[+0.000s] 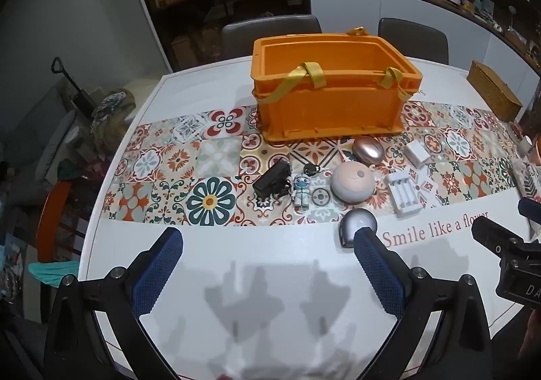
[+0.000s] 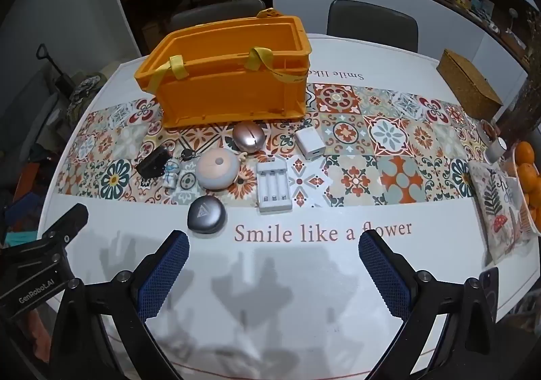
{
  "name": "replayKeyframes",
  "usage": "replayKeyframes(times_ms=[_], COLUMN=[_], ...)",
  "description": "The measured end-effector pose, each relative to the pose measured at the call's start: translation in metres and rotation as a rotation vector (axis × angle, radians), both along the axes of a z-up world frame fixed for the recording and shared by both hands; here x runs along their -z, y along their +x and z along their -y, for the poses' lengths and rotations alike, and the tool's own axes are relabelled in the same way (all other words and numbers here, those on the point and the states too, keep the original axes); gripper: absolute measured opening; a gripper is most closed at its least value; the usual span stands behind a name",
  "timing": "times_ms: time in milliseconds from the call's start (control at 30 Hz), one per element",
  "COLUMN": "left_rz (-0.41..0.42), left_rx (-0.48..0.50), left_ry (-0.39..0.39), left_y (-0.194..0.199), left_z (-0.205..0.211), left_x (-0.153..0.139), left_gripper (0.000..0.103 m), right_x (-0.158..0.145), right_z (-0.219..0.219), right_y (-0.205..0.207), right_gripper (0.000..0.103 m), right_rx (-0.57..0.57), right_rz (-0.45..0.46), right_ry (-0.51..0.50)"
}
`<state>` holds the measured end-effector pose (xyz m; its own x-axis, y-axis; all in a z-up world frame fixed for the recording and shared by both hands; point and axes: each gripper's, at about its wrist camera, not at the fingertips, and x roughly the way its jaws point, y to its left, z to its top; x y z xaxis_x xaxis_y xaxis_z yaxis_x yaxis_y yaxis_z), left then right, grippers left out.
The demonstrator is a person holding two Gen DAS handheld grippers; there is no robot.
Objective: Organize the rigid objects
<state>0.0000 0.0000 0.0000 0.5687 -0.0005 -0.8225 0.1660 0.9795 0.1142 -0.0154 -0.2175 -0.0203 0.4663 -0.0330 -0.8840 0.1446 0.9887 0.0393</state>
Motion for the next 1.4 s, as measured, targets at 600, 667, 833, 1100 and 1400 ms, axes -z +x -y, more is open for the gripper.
replayKeyframes(times_ms=[600, 667, 833, 1100, 1400], left_rz=[-0.002, -0.002, 0.000, -0.003, -0.003], left_rx=[-0.001, 0.000, 0.006, 0.007, 0.008], left_ry=[-0.017, -0.020, -0.019, -0.021, -0.022], left_y=[0.0055, 0.0050, 0.0045, 0.0036, 0.0029], left_z=[0.0007, 0.0015, 0.0020, 0.0022, 0.0029], left_x=[-0.0014, -0.0015, -0.0024, -0.0023, -0.0013], left_gripper=[0.103, 0.103, 0.103, 0.103, 0.103], right_x=[-0.0005, 0.0008, 0.0003, 0.0002, 0.0003], right_z=[-0.0004, -0.0016, -0.0020, -0.0018, -0.0015], right_y=[0.0039, 0.0053, 0.0038, 0.0053, 0.0044], right_gripper=[0.101, 0.101, 0.101, 0.101, 0.101], right_rx=[-0.001, -0.002, -0.002, -0.001, -0.002], right_rz=[0.000, 0.000, 0.002, 0.001, 0.001], right_ry=[0.015, 0.014, 0.013, 0.010, 0.010])
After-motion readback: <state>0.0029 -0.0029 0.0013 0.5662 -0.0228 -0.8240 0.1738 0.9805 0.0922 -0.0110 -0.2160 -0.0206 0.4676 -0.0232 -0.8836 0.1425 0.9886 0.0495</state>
